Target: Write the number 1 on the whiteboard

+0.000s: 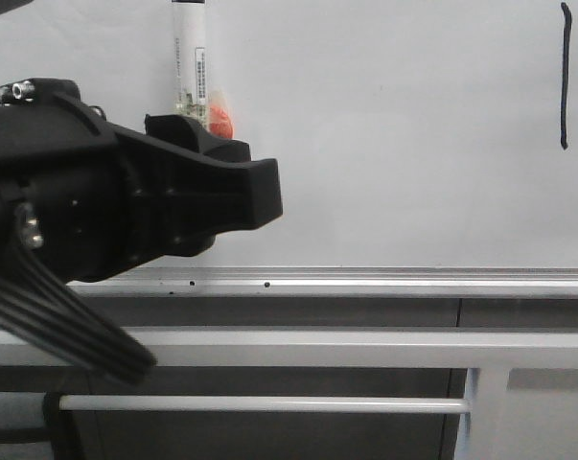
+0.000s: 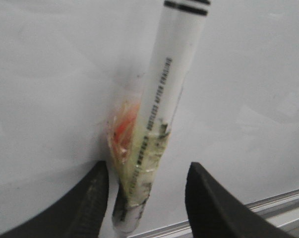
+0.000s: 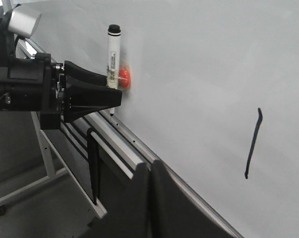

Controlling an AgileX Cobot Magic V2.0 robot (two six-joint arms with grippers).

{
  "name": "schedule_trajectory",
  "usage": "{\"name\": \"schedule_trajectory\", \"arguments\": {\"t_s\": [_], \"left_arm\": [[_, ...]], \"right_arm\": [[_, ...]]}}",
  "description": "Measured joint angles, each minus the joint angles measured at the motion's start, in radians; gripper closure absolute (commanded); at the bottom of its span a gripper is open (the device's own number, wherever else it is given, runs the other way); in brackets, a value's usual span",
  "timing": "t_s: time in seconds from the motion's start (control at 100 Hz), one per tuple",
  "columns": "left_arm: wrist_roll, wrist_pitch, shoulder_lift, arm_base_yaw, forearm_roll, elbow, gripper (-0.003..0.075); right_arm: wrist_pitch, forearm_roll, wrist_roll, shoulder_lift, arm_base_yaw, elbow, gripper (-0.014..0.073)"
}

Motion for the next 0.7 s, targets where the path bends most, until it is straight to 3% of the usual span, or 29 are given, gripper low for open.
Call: {"name": "schedule_trajectory", "arguments": {"t_s": [0.41, 0.7], "left_arm": [[0.000, -0.006, 0.000, -0.013, -0.023, 0.016, 0.0385], [0.000, -0.019, 0.000, -0.126, -0.171, 0.069, 0.0386]], "right_arm": [[0.002, 0.000, 0.000, 0.000, 0.000, 0.000, 0.0657], [0.002, 0.000, 0.000, 0.000, 0.000, 0.000, 0.0657]]}}
